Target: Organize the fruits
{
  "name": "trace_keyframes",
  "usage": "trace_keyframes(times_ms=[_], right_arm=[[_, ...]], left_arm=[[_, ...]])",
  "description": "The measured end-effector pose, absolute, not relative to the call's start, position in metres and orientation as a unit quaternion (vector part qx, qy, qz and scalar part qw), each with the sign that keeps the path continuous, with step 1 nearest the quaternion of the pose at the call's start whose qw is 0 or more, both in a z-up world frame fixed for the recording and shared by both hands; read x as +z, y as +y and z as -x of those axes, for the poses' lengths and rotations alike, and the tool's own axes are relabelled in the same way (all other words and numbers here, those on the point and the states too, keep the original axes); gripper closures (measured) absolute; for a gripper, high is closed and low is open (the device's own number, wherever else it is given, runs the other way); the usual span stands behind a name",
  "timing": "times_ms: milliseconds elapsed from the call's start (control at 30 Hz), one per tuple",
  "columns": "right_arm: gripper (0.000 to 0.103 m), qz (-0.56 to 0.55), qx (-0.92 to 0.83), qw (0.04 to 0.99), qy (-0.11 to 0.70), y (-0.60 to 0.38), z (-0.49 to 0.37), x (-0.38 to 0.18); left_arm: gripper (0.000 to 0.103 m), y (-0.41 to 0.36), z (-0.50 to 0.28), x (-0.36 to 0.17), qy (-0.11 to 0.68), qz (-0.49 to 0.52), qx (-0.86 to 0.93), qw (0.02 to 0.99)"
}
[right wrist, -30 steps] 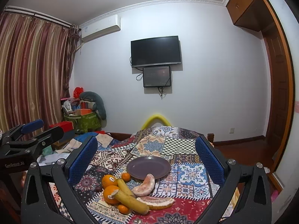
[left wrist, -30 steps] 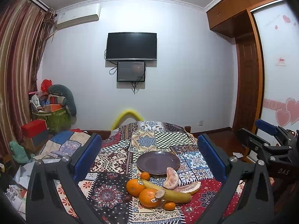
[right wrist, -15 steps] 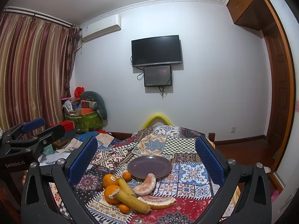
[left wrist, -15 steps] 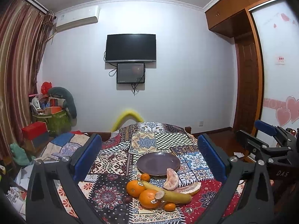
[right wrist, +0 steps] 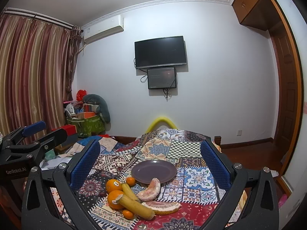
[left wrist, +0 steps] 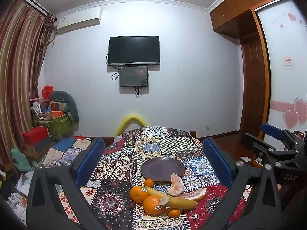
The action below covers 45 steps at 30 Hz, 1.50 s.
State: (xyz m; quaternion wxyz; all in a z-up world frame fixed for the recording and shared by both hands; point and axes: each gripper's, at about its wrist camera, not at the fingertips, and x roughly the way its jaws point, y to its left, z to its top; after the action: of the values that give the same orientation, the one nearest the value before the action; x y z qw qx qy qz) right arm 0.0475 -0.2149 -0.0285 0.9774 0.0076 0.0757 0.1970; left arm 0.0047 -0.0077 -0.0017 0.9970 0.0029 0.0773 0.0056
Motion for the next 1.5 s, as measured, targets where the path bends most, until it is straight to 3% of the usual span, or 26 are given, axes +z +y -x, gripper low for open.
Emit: trace_keyframes(times_ms=[1033, 1500], right_arm=[[0.000, -0.010, 0.198, 0.977, 0.083, -0.216, -0.052, -0.031], [0.000, 0.037, 0.202, 0.960, 0.190, -0.203, -0.095, -0.095]], left_arm=[[0.000, 0.000, -0.011, -0.006, 0.088, 0.001, 0.006, 0.996], [0.000, 0.043, -0.073, -0.083, 0.224, -0.006, 0.032, 0.974]])
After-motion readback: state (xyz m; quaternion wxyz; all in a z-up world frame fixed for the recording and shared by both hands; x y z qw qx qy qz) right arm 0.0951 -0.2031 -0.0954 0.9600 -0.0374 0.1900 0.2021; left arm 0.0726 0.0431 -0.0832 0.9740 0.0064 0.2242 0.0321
